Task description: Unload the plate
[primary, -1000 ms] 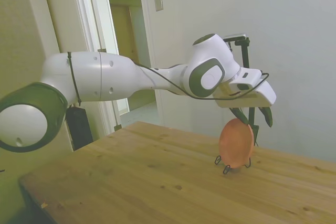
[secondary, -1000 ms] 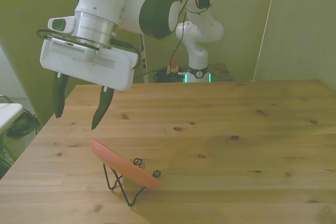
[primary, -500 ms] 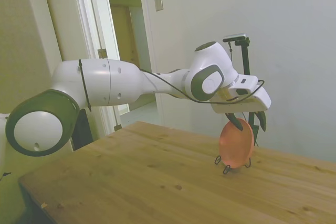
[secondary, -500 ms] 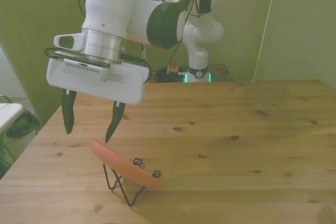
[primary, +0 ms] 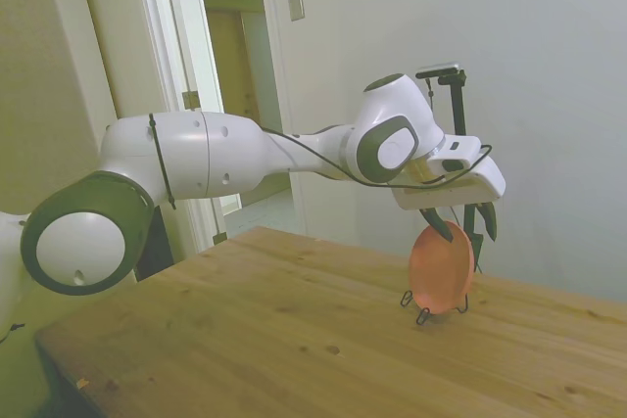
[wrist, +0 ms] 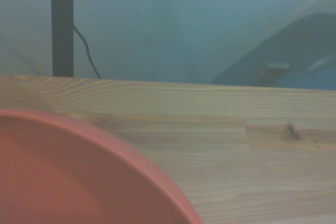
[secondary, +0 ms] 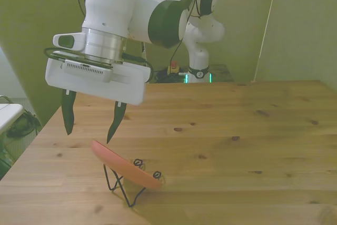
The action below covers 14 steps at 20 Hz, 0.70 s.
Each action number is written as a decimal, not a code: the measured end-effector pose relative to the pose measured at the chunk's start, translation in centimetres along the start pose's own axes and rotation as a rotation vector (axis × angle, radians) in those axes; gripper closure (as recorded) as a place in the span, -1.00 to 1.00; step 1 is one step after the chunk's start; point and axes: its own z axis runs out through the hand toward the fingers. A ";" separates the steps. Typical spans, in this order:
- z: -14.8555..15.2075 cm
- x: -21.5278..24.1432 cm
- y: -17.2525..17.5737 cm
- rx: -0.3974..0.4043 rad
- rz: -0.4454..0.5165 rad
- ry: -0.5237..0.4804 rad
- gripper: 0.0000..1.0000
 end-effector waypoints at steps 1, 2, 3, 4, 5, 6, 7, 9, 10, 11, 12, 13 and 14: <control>0.0 0.3 -0.1 0.004 -0.007 0.010 -1.00; 0.2 0.5 -0.1 0.010 -0.025 0.016 -1.00; 0.2 0.8 -0.2 0.018 -0.049 0.021 -1.00; 0.4 0.9 -0.2 0.025 -0.076 0.023 -1.00; 0.5 1.1 -0.3 0.031 -0.101 0.024 -1.00; 0.6 1.2 -0.3 0.036 -0.121 0.024 -1.00; 0.7 1.2 -0.4 0.040 -0.143 0.022 -1.00; 1.1 1.2 -0.7 0.043 -0.175 0.016 -1.00; 1.4 1.1 -0.7 0.041 -0.187 0.007 -1.00; 1.6 1.1 -0.7 0.040 -0.199 -0.001 -1.00; 1.8 1.1 -0.7 0.038 -0.214 -0.008 -1.00; 1.9 1.1 -0.6 0.039 -0.228 -0.012 1.00; 2.0 1.2 -0.5 0.043 -0.246 -0.016 1.00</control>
